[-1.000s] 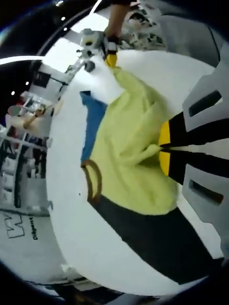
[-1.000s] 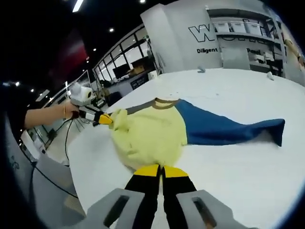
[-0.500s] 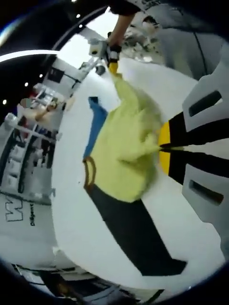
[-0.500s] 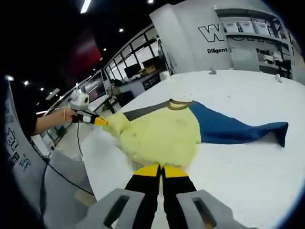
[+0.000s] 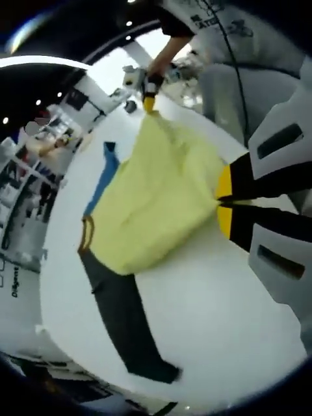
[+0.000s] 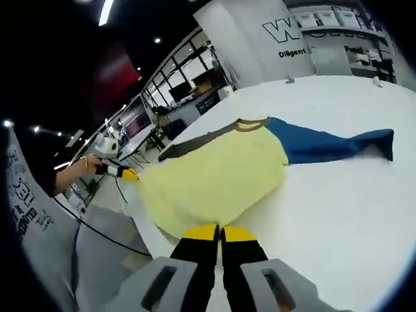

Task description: Fold the garment on the visible template until the final outline fits inside the template.

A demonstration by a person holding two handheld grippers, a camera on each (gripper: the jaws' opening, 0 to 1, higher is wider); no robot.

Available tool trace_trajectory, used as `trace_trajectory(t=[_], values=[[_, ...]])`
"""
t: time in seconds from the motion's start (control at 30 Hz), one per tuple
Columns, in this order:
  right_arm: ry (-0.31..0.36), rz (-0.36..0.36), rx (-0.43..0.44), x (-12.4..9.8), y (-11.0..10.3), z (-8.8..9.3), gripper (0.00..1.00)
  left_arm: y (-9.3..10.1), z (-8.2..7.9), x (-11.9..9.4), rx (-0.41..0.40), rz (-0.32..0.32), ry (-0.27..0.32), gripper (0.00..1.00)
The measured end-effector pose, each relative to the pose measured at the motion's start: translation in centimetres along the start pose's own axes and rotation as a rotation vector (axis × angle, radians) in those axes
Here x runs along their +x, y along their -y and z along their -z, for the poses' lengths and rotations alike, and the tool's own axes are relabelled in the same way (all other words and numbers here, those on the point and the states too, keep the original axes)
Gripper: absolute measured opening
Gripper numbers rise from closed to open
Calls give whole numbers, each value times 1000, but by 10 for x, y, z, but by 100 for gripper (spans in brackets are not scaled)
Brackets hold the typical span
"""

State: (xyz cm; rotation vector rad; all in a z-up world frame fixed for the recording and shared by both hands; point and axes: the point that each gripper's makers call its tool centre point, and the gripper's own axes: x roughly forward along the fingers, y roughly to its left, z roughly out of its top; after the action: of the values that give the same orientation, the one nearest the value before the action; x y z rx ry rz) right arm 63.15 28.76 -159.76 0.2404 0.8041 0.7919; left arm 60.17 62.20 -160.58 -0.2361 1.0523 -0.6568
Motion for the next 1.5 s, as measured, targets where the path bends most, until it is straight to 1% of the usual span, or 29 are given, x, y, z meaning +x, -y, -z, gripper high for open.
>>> trace_trajectory(t=[0.03,0.1,0.13,0.17,0.2,0.23,0.27,0.33,0.43,0.53,0.67,0.73,0.8,0.93,1.03,1.1,1.17,1.2,1.27,1.3,1.4,1.5], values=[[-12,1,9,0,1,5,0,-2,7,2,-19,-5,-19,0],[-46,6,39,0,2,19,0,-12,20,8,-10,-25,-58,0],[-64,4,48,0,1,28,0,-16,30,11,-14,-46,-92,0],[-75,5,53,1,1,33,0,-17,33,12,-10,-50,-99,0],[-79,7,58,2,2,36,0,-19,37,15,-9,-57,-111,0],[-92,12,70,2,1,43,0,-21,43,17,-19,-65,-129,0],[-95,15,71,3,1,44,0,-21,45,18,-17,-65,-133,0],[-119,33,77,3,-6,56,0,-25,53,21,-23,-79,-158,0],[-152,57,78,4,-8,69,0,-27,58,23,-47,-93,-170,0],[-187,76,76,6,-8,80,0,-27,65,22,-40,-113,-196,0],[-206,86,80,7,-9,87,0,-28,71,23,-33,-126,-213,0],[-218,102,76,7,-14,92,0,-27,73,23,-34,-131,-220,0],[-226,112,75,6,-13,95,0,-25,76,22,-23,-139,-232,0],[-246,115,81,8,-11,103,0,-34,83,24,10,-155,-258,0],[-253,119,75,8,-9,106,0,-37,87,24,13,-162,-268,0],[-254,122,78,8,-9,108,0,-43,90,27,7,-166,-271,0],[-261,142,73,7,-5,110,0,-45,94,28,14,-168,-278,0],[-259,160,67,7,-3,111,0,-45,94,28,5,-159,-273,0],[-261,164,67,7,-2,113,0,-46,94,28,3,-158,-267,0],[-262,174,67,9,1,115,0,-46,94,28,2,-156,-265,1],[-292,186,35,10,2,121,0,-46,94,26,-15,-158,-242,2],[-299,176,27,9,-1,122,0,-41,94,24,-5,-163,-236,2]])
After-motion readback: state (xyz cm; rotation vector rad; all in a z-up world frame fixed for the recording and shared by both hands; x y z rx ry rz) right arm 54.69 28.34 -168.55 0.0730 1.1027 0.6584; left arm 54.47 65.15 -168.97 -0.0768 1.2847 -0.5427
